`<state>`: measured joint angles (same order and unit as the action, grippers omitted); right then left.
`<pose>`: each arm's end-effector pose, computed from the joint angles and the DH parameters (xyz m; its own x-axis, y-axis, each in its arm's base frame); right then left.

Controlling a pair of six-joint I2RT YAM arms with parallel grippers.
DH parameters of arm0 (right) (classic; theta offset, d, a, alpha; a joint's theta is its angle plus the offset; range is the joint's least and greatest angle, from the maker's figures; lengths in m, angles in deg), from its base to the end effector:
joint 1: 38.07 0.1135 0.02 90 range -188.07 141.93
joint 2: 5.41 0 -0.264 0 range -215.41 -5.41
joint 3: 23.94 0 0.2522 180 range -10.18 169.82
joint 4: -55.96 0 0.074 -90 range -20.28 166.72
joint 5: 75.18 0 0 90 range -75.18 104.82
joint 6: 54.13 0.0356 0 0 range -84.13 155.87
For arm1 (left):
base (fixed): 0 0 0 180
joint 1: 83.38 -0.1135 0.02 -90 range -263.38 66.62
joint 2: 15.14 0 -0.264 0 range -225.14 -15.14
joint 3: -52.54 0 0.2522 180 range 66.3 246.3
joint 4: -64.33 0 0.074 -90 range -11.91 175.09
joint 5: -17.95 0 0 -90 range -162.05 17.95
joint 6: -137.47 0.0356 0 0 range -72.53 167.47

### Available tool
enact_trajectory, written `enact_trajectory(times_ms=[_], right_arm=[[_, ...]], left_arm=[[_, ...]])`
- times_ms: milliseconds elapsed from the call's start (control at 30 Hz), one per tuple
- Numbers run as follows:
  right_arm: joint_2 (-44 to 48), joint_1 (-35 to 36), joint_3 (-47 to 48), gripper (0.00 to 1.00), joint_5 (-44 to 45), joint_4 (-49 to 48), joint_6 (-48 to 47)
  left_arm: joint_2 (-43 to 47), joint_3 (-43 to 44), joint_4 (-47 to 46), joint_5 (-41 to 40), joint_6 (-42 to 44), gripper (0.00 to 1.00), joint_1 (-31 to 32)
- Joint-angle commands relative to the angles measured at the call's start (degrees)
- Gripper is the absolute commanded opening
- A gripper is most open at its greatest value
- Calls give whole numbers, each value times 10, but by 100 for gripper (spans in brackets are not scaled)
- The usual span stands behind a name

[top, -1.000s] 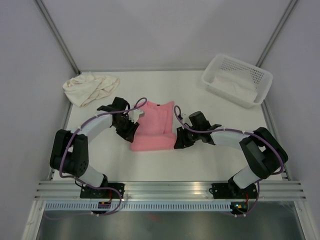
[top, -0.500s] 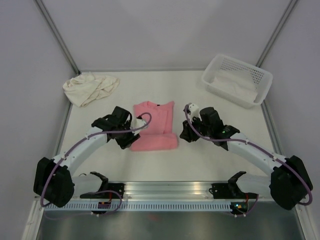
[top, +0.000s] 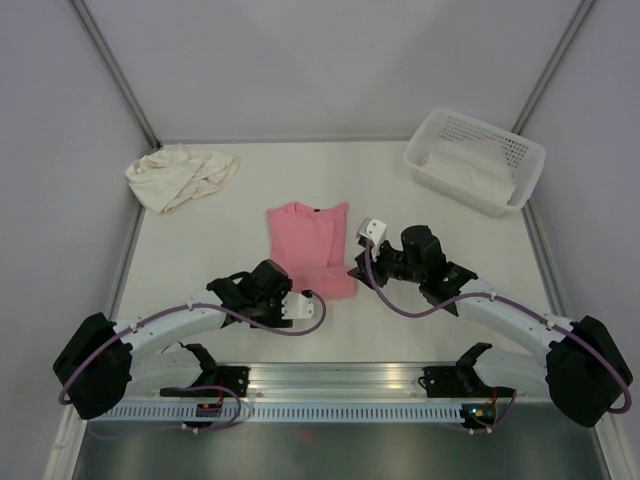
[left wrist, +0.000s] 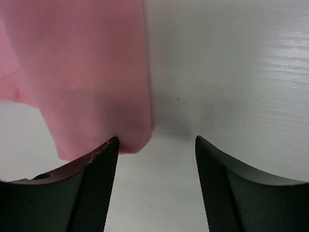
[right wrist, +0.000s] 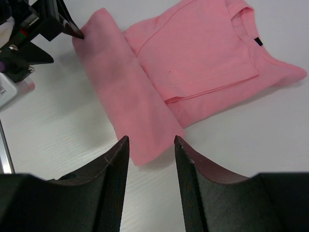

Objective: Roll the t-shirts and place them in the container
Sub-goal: Roll the tshirt

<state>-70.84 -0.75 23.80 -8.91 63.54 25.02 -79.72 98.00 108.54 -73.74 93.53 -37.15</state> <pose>0.1877 0.1611 0.2315 -0.1745 -0.3497 -0.9205 -0.8932 0.4496 -0.0015 0.1351 -0.1395 0.1714 0.0842 0.9526 -0.2925 0.9396 0.0218 0.3415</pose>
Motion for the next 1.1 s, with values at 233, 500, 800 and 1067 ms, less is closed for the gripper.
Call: enact_trajectory(times_ms=[233, 500, 800, 1067], right_arm=[[-20, 79, -34, 54, 25, -2, -205], [-118, 98, 13, 55, 68, 4, -275], [-196, 104, 61, 55, 89, 1, -311], [-239, 105, 94, 54, 85, 45, -311]], left_arm=[[-24, -30, -116, -45, 44, 70, 1], [-42, -46, -125, -30, 49, 64, -24], [-45, -33, -124, -1, 47, 51, -55], [-50, -13, -118, 52, 50, 23, -91]])
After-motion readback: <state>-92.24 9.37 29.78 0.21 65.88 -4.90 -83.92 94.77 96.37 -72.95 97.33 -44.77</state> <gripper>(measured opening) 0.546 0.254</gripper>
